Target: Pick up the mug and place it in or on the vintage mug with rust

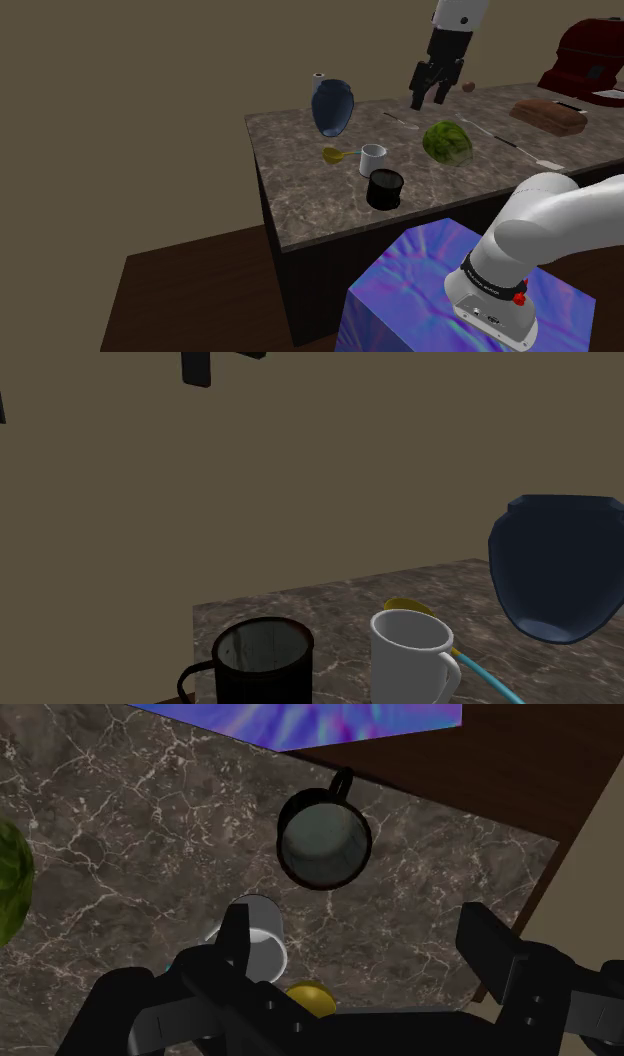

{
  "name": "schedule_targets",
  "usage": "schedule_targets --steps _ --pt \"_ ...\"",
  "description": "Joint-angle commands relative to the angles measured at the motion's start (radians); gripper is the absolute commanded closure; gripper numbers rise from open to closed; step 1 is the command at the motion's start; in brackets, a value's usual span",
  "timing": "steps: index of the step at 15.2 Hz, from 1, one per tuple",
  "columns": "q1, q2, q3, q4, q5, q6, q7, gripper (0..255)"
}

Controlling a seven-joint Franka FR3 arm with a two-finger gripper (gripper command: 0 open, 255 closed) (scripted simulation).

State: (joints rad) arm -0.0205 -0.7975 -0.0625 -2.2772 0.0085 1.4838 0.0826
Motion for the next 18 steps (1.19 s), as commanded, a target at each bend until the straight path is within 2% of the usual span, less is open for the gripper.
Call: schedule_targets --steps 1,10,18 --pt "0.000 0.000 0.000 0.000 0.000 0.000 0.000 0" --pt "-0.026 0.203 0.021 -0.105 -0.026 0.298 0.070 0" --pt "-0.052 0.459 0.029 -0.104 -0.060 0.541 0.141 0"
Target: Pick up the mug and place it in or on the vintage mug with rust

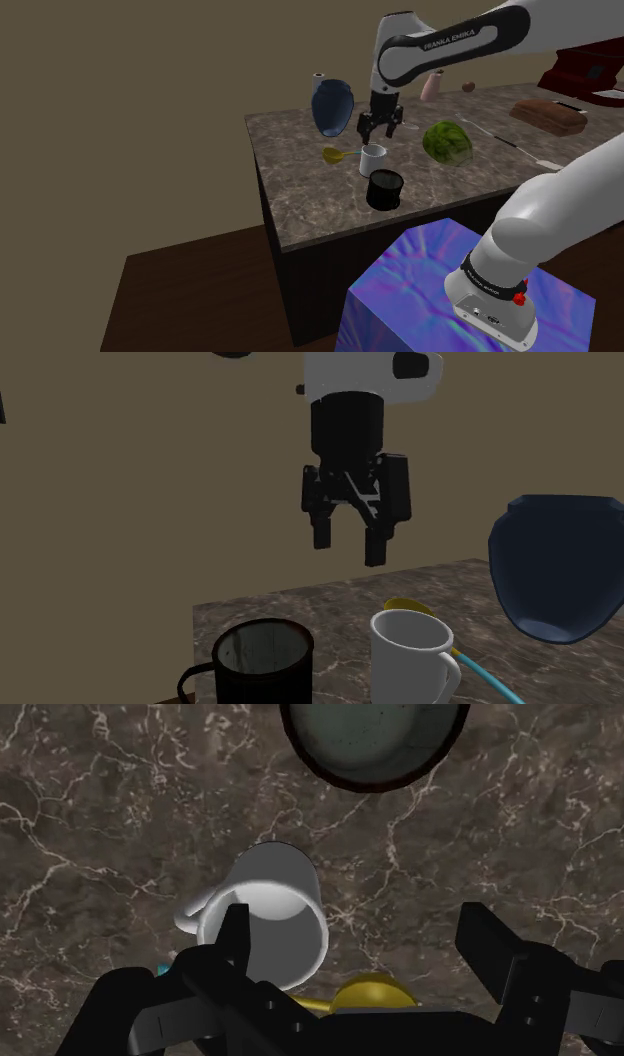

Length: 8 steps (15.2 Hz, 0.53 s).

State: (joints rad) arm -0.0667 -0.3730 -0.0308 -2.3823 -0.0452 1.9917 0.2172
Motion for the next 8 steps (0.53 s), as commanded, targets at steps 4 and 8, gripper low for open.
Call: schedule_targets --steps 4,8 --pt "-0.019 0.179 -0.002 0.035 -0.028 0.137 0.045 0" --pt "-0.025 0.261 -0.005 0.043 -0.041 0.208 0.065 0"
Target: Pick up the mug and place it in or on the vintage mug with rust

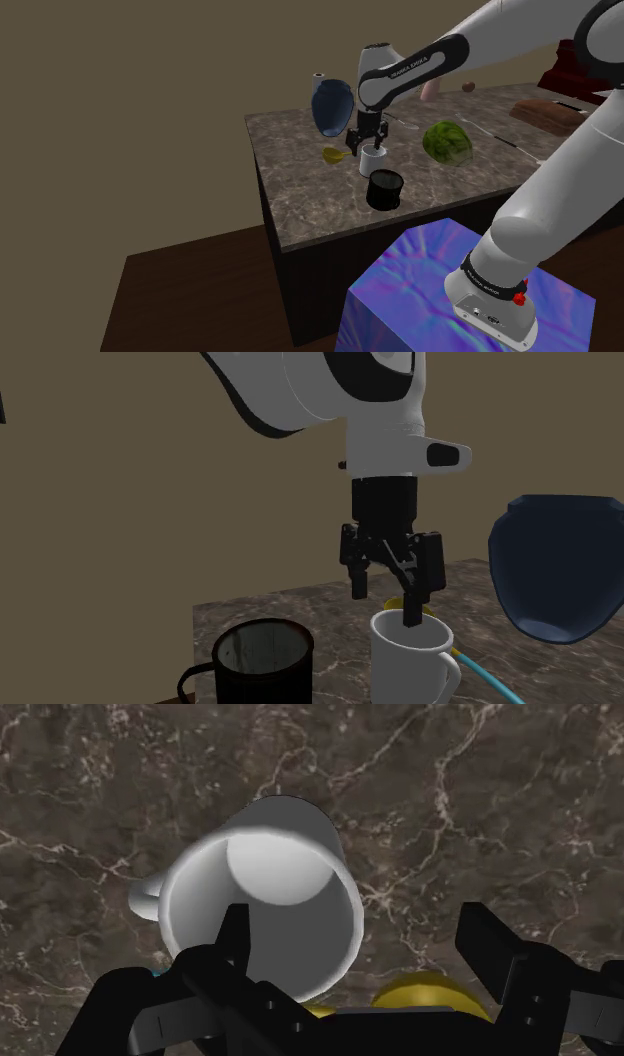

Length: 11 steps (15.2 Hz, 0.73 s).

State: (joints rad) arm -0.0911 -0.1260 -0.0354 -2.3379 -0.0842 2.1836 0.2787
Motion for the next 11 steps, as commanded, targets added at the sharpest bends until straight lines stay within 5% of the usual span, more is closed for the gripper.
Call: schedule_targets --steps 1,11 --pt "-0.001 0.021 -0.001 -0.008 -0.003 0.030 0.003 0" --pt "-0.004 0.056 -0.004 -0.037 -0.006 0.094 0.005 0"
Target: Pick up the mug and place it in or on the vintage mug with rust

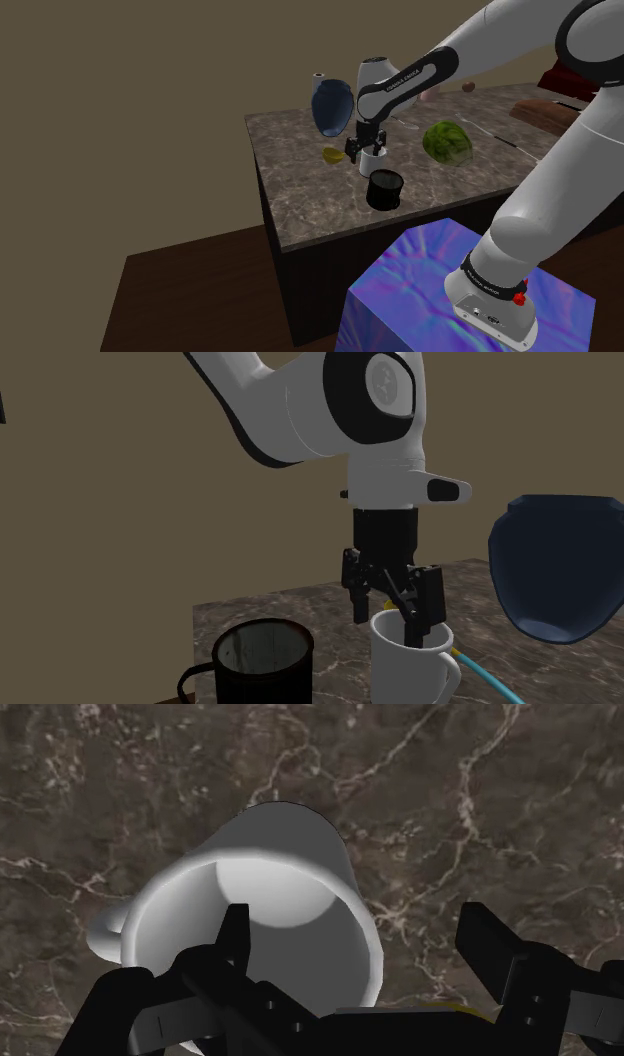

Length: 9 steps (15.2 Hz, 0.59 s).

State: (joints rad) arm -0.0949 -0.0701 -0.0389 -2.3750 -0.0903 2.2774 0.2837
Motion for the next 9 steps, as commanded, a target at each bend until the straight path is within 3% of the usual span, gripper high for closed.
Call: schedule_targets --steps 1,3,4,9 --pt "0.000 0.000 0.000 0.000 0.000 0.000 0.000 0" --pt "0.000 0.000 0.000 0.000 0.000 0.000 0.000 0" --pt "0.000 0.000 0.000 0.000 0.000 0.000 0.000 255" --pt "0.000 0.000 0.000 0.000 0.000 0.000 0.000 255"
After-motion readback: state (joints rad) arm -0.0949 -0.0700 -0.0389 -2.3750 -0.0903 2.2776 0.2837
